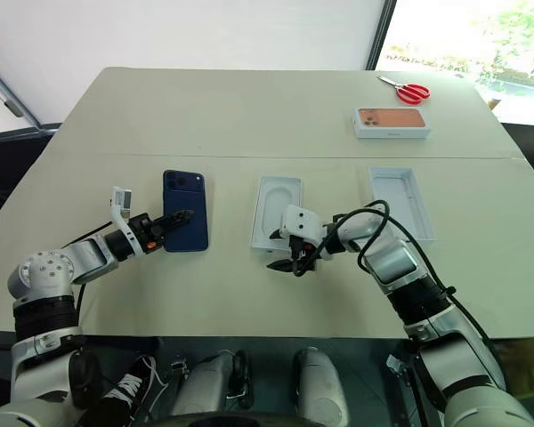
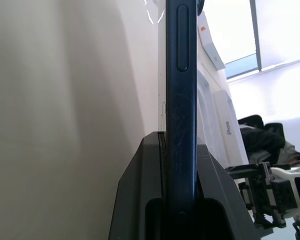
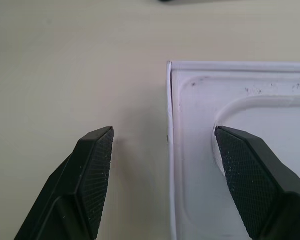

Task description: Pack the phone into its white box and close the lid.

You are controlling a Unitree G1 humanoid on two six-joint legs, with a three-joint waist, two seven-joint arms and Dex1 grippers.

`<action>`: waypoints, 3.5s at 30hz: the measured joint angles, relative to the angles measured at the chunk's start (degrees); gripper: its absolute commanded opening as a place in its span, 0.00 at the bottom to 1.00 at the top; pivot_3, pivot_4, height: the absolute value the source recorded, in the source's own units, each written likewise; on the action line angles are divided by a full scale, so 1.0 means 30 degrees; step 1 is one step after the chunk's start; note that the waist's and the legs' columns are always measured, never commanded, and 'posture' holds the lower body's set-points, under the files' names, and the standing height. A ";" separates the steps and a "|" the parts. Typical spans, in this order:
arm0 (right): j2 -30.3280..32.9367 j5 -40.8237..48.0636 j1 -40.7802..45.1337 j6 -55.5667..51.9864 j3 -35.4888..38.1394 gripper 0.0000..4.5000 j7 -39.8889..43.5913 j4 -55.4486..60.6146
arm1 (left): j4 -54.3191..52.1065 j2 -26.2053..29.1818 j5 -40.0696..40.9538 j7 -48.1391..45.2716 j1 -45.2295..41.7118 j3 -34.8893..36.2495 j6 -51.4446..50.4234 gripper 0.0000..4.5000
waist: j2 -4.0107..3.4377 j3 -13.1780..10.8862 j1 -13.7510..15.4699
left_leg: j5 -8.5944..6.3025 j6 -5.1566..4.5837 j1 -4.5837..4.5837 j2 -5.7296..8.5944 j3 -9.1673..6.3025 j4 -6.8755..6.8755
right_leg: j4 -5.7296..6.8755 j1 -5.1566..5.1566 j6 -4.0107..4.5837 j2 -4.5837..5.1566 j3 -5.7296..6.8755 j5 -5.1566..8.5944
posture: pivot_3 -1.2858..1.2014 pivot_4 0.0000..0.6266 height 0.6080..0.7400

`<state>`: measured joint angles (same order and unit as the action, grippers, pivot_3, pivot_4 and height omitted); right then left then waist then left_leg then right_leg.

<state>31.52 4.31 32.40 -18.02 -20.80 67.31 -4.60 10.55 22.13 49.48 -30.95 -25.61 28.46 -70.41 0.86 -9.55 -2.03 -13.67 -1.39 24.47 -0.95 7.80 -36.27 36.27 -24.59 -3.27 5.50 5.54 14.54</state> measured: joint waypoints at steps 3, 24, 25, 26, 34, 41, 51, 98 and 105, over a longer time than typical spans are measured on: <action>-0.0055 -0.0238 0.0007 0.0189 -0.0065 0.75 -0.0172 -0.0137 | 0.0001 -0.0015 0.0005 0.0070 -0.0053 -0.0049 -0.0008 0.00 | 0.0000 0.0000 0.0031 | 0.0001 -0.0001 0.0000 0.0000 -0.0001 -0.0005 | 0.0000 0.0006 -0.0001 0.0000 0.0007 -0.0001 | 0.52 0.24 1.00; -0.0393 -0.1043 0.0552 0.0753 -0.0045 0.34 -0.0566 -0.0950 | 0.0041 -0.0105 0.0550 0.1208 -0.0395 -0.0040 -0.0480 0.00 | 0.0020 0.0004 0.0299 | 0.0004 -0.0004 -0.0020 -0.0009 -0.0010 -0.0071 | 0.0029 0.0049 -0.0004 -0.0014 0.0025 -0.0002 | 0.52 0.24 1.00; -0.0437 -0.1112 0.0556 0.0874 -0.0046 0.34 -0.0593 -0.1018 | 0.0043 -0.0104 0.0564 0.1241 -0.0406 -0.0039 -0.0478 0.00 | 0.0020 0.0003 0.0289 | 0.0005 -0.0004 -0.0021 -0.0011 -0.0010 -0.0076 | 0.0032 0.0052 -0.0004 -0.0016 0.0027 -0.0002 | 0.52 0.24 1.00; -0.0482 -0.1183 0.0560 0.1002 -0.0052 0.34 -0.0624 -0.1079 | 0.0044 -0.0104 0.0571 0.1271 -0.0410 -0.0037 -0.0478 0.00 | 0.0020 0.0003 0.0282 | 0.0005 -0.0004 -0.0021 -0.0013 -0.0009 -0.0083 | 0.0038 0.0052 -0.0005 -0.0018 0.0027 -0.0003 | 0.52 0.24 1.00; -0.1603 -0.2052 0.0702 0.1608 -0.0246 0.34 -0.1536 -0.1608 | 0.0054 -0.0108 0.0592 0.1362 -0.0415 -0.0035 -0.0427 0.00 | 0.0028 0.0001 0.0002 | 0.0001 0.0002 -0.0031 -0.0074 -0.0013 -0.0263 | 0.0240 0.0052 0.0001 -0.0042 0.0027 0.0001 | 0.52 0.24 1.00; -0.3141 -0.2547 0.1115 0.1548 -0.0551 0.34 -0.2277 -0.2154 | 0.0053 -0.0143 0.0637 0.1526 -0.0654 -0.0037 -0.0378 0.00 | 0.0031 0.0000 -0.0255 | 0.0007 0.0011 -0.0032 -0.0114 -0.0012 -0.0258 | 0.0258 0.0028 0.0009 -0.0080 0.0027 0.0005 | 0.52 0.24 1.00; -0.3938 -0.2886 0.1409 0.1562 -0.1367 0.34 -0.2233 -0.2176 | 0.0056 -0.0141 0.0838 0.1905 -0.0763 0.0124 -0.0168 0.00 | 0.0034 -0.0002 -0.0192 | 0.0005 0.0011 -0.0027 -0.0113 -0.0012 -0.0257 | 0.0255 0.0025 0.0011 -0.0079 0.0027 0.0006 | 0.52 0.24 1.00; -0.0327 0.2684 0.1195 -0.1063 0.4993 0.73 -0.2273 -0.2076 | 0.3590 -0.4064 0.1025 0.4806 -0.4831 -0.2442 -0.1309 0.41 | 0.0093 -0.0062 0.0456 | 0.0020 -0.0074 0.0007 -0.0087 0.0002 -0.0305 | 0.0255 0.0025 0.0006 -0.0061 0.0035 0.0002 | 0.52 0.24 1.00; -0.0450 0.2561 0.1206 -0.0897 0.4786 0.73 -0.2608 -0.2077 | 0.3396 -0.3662 0.0767 0.4191 -0.5938 -0.3074 -0.1960 0.95 | 0.0089 -0.0059 0.0386 | 0.0020 -0.0069 -0.0015 -0.0091 0.0002 -0.0302 | 0.0261 0.0042 0.0006 -0.0065 0.0035 0.0002 | 0.52 0.24 1.00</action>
<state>30.17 12.00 36.02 -20.71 -6.44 59.48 -10.84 20.74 11.15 51.78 -18.37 -43.43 19.24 -76.29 1.13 -9.73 -0.87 -13.61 -1.60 24.42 -1.22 7.80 -37.18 37.05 -24.47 -3.25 5.30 5.65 14.55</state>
